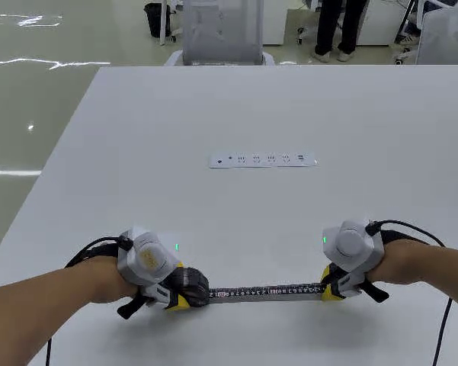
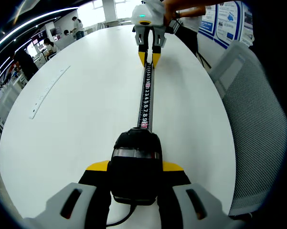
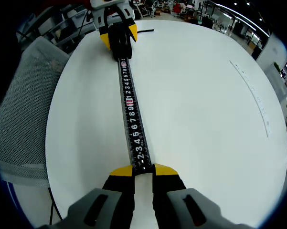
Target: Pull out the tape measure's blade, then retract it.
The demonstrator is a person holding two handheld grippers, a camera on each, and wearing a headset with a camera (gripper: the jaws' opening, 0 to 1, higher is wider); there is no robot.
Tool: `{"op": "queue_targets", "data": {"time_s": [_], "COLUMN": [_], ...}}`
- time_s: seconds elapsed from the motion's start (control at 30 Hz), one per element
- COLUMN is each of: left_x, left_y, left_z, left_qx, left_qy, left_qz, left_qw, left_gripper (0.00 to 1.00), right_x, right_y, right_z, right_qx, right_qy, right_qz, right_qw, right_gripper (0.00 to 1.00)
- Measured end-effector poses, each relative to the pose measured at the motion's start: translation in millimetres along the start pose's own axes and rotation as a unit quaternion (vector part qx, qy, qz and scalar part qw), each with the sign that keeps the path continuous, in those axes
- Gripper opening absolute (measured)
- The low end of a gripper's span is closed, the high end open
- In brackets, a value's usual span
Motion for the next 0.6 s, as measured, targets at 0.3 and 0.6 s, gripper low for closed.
{"op": "queue_targets", "data": {"time_s": [0.3, 0.6], "left_x": [0.1, 0.4], "left_y": [0.0, -0.5], "left_z": [0.1, -0.6], "left_qx": [-0.002, -0.002], "left_qy": [0.000, 0.001], "left_qz": [0.000, 0.000], "left_qw": [1.0000, 1.0000], "left_gripper": [0.33, 0.33], "right_x": [0.4, 1.3], "right_y": [4.3, 6.7], "right_z": [-1.8, -2.3], "right_qx": [0.001, 0.001], "right_qy": [0.002, 0.003], "right_qz": [0.000, 0.005], "right_qw": [1.0000, 1.0000], "right_gripper": [0.12, 0.12]}}
Point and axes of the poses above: the centre of the closed fingertips' face, and the gripper's own axes: z roughly forward along the fingers, x roughly to its right, y roughly out of its underside, the point moved 9 cm from there along -z, roughly backward along the fingers, and after that the axes turned 2 degrees about y, right-handed, at the moved point
